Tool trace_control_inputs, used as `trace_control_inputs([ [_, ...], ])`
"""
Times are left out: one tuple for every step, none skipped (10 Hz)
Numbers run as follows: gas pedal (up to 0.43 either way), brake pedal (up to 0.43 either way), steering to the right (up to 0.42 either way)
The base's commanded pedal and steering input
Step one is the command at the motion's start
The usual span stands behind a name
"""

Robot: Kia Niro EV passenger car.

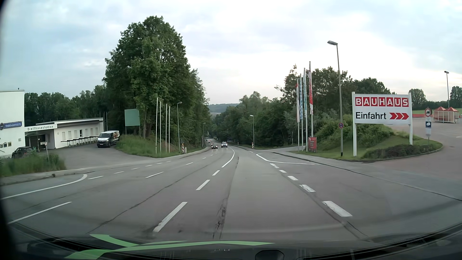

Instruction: Follow the waypoints while adhering to traffic rules and regulations

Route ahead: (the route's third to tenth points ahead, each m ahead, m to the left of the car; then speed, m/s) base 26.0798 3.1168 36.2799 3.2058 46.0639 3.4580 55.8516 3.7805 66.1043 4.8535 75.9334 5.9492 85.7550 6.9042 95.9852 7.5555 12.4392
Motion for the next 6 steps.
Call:
trace_control_inputs([
  [0.000,0.110,-0.003],
  [0.000,0.110,-0.003],
  [0.000,0.110,-0.002],
  [0.000,0.110,-0.003],
  [0.000,0.110,-0.003],
  [0.000,0.116,-0.003],
])
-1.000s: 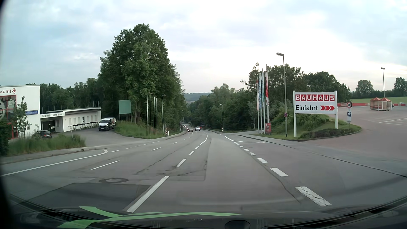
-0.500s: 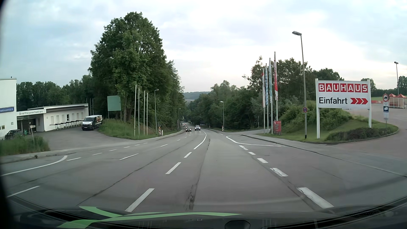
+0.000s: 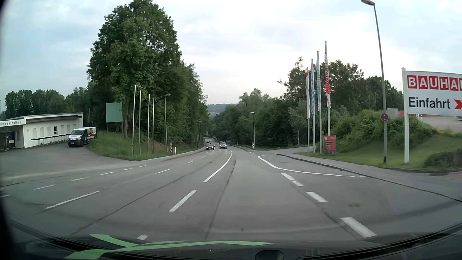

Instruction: Follow the waypoints while adhering to traffic rules and regulations

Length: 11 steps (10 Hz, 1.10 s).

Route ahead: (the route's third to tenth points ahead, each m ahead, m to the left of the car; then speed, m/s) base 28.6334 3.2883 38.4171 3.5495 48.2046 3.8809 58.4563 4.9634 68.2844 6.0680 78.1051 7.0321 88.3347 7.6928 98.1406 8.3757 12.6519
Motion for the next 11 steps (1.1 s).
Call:
trace_control_inputs([
  [0.000,0.116,-0.003],
  [0.000,0.116,-0.003],
  [0.000,0.116,-0.003],
  [0.000,0.116,-0.003],
  [0.000,0.122,-0.003],
  [0.000,0.122,-0.003],
  [0.000,0.128,-0.004],
  [0.000,0.152,-0.004],
  [0.000,0.165,-0.004],
  [0.000,0.189,-0.004],
  [0.000,0.189,-0.004],
])
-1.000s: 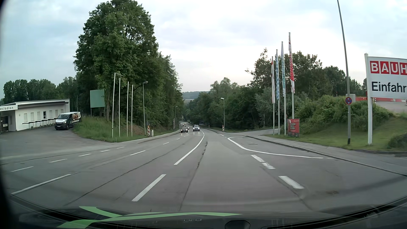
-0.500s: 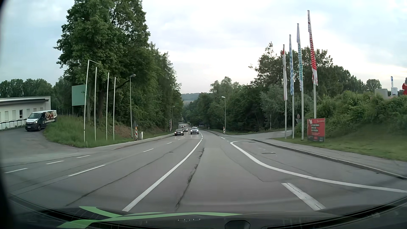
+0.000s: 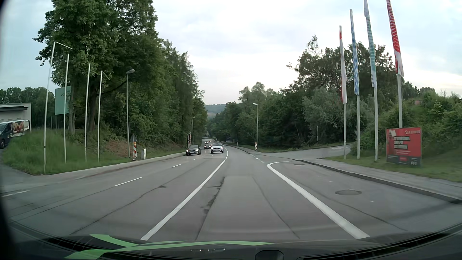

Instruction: Follow the waypoints while adhering to traffic rules and regulations

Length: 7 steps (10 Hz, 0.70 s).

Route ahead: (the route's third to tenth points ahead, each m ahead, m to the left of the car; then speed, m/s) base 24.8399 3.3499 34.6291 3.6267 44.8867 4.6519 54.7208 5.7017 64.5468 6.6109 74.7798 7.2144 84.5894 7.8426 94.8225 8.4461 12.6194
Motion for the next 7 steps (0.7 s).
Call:
trace_control_inputs([
  [0.000,0.189,-0.004],
  [0.000,0.189,-0.005],
  [0.000,0.189,-0.004],
  [0.000,0.189,-0.004],
  [0.000,0.183,-0.004],
  [0.000,0.183,-0.005],
  [0.000,0.177,-0.010],
])
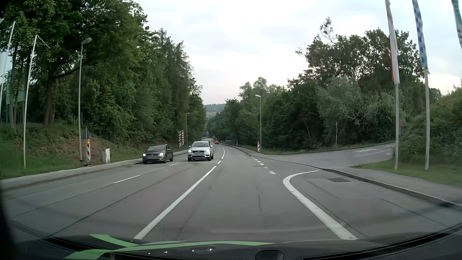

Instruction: Follow the waypoints while adhering to traffic rules and regulations

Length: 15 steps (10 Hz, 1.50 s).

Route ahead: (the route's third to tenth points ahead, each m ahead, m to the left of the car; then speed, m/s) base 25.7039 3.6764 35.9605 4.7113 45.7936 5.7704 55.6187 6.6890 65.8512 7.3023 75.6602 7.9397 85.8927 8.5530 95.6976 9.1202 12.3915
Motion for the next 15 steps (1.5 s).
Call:
trace_control_inputs([
  [0.000,0.165,-0.013],
  [0.000,0.152,-0.013],
  [0.000,0.146,-0.014],
  [0.000,0.140,-0.014],
  [0.000,0.140,-0.015],
  [0.000,0.140,-0.016],
  [0.000,0.140,-0.016],
  [0.000,0.140,-0.016],
  [0.000,0.140,-0.016],
  [0.000,0.140,-0.015],
  [0.000,0.140,-0.014],
  [0.000,0.140,-0.011],
  [0.000,0.140,-0.010],
  [0.000,0.140,-0.011],
  [0.000,0.140,-0.013],
])
